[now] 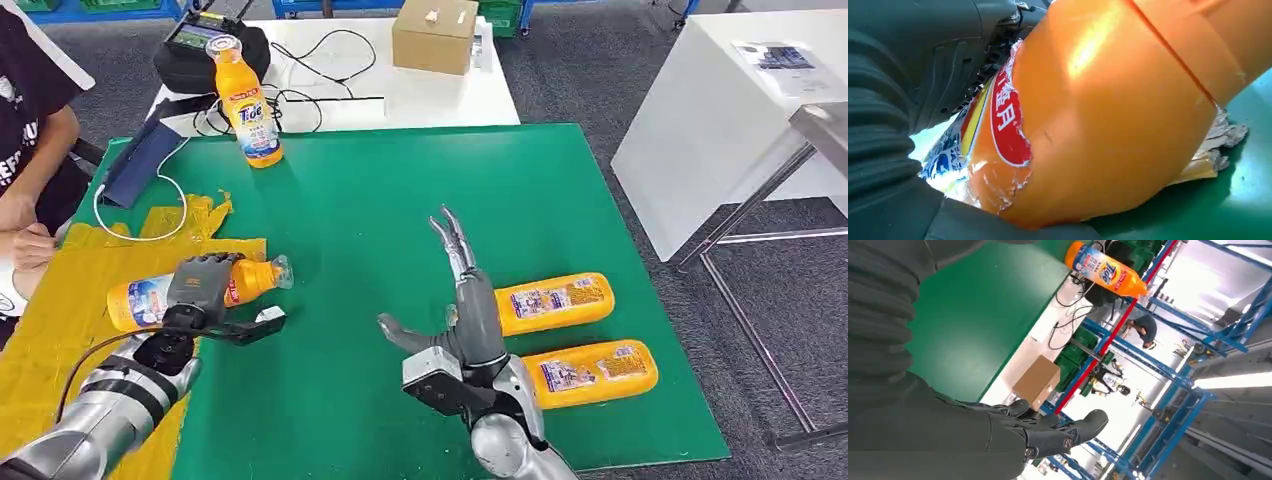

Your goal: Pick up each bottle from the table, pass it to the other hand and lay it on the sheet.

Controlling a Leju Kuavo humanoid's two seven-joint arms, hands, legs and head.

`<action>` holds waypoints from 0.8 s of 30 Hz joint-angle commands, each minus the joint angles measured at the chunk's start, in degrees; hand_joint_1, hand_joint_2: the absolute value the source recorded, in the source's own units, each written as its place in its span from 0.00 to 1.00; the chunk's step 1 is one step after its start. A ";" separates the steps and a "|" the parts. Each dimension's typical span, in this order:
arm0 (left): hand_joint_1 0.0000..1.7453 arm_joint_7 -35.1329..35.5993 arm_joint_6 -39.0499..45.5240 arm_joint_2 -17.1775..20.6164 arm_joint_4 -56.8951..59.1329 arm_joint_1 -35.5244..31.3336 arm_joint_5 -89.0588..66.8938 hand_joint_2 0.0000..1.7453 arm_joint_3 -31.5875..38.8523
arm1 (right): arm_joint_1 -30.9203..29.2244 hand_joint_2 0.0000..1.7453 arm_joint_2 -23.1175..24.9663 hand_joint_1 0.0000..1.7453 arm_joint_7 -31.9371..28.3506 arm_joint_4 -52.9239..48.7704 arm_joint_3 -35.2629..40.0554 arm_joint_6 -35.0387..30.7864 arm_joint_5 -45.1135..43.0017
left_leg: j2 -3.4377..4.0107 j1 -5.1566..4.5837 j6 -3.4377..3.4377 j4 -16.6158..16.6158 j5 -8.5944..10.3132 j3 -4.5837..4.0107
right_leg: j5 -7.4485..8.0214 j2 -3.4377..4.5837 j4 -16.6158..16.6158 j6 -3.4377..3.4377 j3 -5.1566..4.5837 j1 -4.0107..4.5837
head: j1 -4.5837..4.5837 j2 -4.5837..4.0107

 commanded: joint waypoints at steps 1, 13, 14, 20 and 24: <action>1.00 -0.07 -0.48 -1.49 5.23 -1.15 -0.02 1.00 -0.88 | -1.88 1.00 -0.93 0.00 0.06 4.01 0.42 0.24 -0.08 | 0.07 -0.03 0.08 -0.07 -0.02 0.18 | 0.00 -0.06 -0.07 -0.06 0.16 0.01 | 0.00 0.00; 0.00 2.23 4.37 -3.31 4.36 0.04 0.37 1.00 3.29 | -2.61 1.00 -0.31 0.00 1.39 7.89 -0.06 0.75 0.65 | 0.07 -0.02 0.09 -0.10 -0.02 0.25 | -0.01 -0.07 -0.10 -0.07 0.24 0.02 | 0.00 0.00; 0.00 1.88 4.84 -3.50 4.10 0.26 0.90 1.00 4.09 | -2.66 1.00 -0.31 0.00 1.45 8.05 -0.15 0.77 0.68 | 0.08 -0.05 0.14 -0.17 -0.03 0.38 | -0.02 -0.14 -0.16 -0.10 0.37 0.02 | 0.00 0.00; 0.00 3.31 18.36 -3.49 -2.11 3.41 -0.56 1.00 5.18 | -2.51 1.00 -0.62 0.00 2.48 8.96 -1.88 0.88 1.14 | 0.05 -0.06 0.11 -0.12 -0.02 0.28 | -0.02 -0.12 -0.11 -0.07 0.27 -0.01 | 0.00 0.00; 0.00 7.55 22.91 -3.35 -5.96 4.12 -0.56 1.00 1.59 | -2.33 1.00 -0.58 0.00 2.85 9.81 -2.82 0.73 1.48 | 0.00 -0.03 0.12 -0.09 -0.04 0.28 | -0.05 -0.20 -0.10 -0.09 0.29 0.03 | 0.00 0.00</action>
